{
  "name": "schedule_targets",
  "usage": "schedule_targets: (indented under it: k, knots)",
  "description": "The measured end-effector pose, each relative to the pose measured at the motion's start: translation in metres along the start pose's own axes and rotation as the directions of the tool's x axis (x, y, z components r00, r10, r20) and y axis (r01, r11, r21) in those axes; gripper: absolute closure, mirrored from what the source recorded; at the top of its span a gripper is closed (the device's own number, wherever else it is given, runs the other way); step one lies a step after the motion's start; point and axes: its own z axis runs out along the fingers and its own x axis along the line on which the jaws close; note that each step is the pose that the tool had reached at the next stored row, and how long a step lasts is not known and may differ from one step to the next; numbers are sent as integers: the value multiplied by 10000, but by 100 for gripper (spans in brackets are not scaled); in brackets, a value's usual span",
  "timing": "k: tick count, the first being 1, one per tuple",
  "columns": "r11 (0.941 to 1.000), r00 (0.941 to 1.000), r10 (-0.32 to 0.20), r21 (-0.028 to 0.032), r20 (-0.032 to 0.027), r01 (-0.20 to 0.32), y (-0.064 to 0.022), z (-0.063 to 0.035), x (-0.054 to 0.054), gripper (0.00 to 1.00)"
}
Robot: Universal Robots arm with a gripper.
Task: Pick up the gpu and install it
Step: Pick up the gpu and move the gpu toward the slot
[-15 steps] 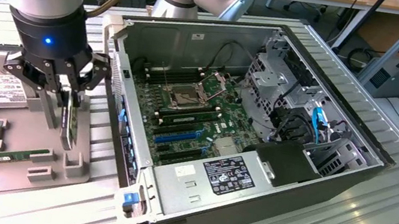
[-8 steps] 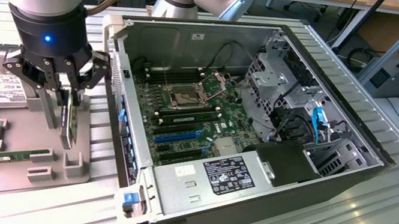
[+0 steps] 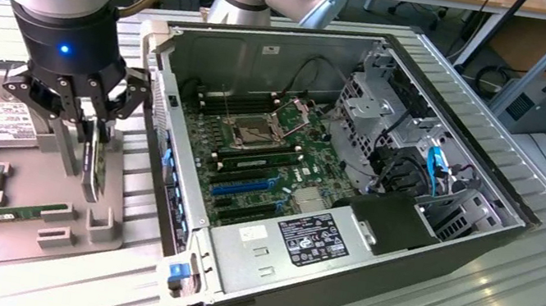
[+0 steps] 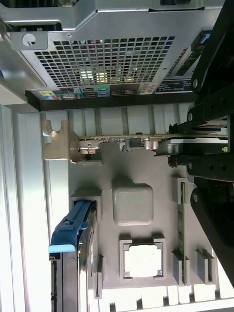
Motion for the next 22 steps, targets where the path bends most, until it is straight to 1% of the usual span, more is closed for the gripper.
schedule_targets:
  k: [22]
  knots:
    - [10000, 10000, 0, 0, 0, 0, 1, -93, -3, 73]
